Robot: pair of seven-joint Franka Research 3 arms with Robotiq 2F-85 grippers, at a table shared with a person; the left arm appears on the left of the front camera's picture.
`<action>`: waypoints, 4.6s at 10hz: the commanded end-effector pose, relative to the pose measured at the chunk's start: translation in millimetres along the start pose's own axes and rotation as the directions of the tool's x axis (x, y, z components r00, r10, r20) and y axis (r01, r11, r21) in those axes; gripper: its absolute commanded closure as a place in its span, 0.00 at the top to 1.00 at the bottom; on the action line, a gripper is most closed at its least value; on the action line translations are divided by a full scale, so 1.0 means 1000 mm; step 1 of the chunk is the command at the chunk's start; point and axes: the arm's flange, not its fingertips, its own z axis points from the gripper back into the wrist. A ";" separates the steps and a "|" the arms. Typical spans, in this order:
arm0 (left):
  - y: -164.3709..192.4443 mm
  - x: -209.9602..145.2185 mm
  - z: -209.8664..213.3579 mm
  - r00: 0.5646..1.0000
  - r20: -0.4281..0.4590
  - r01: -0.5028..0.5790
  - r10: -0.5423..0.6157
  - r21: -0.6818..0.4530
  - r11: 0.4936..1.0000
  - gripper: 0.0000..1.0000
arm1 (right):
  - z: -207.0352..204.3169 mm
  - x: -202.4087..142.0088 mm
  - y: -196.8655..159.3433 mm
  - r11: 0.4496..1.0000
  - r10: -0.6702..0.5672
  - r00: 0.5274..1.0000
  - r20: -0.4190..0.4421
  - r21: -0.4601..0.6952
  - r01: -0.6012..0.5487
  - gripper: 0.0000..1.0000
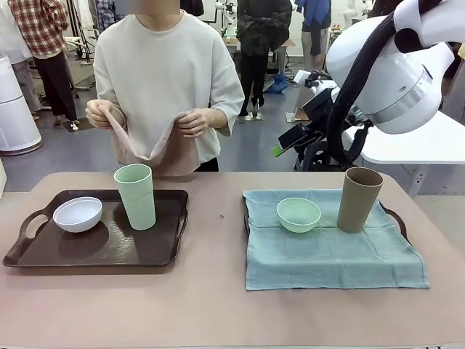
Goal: Set up a tray with a mat and arrange the tableware.
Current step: Pick up the Picnic Bowl and Reusable plastic cup from the Handle tray in front of the human's position and hold them in the air.
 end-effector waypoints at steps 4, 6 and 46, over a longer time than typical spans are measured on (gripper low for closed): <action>-0.039 0.028 -0.003 0.997 -0.042 0.067 -0.060 0.201 0.977 1.00 | -0.039 0.037 0.006 0.945 0.325 0.941 0.095 -0.012 -0.326 1.00; -0.055 0.039 -0.011 0.991 -0.084 0.122 -0.103 0.254 0.959 1.00 | -0.106 0.079 0.017 0.856 0.510 0.860 0.025 0.089 -0.510 1.00; 0.030 0.103 -0.261 0.981 0.186 -0.072 0.050 0.111 0.991 1.00 | -0.360 0.039 0.098 0.622 0.533 0.777 0.335 0.468 -0.628 1.00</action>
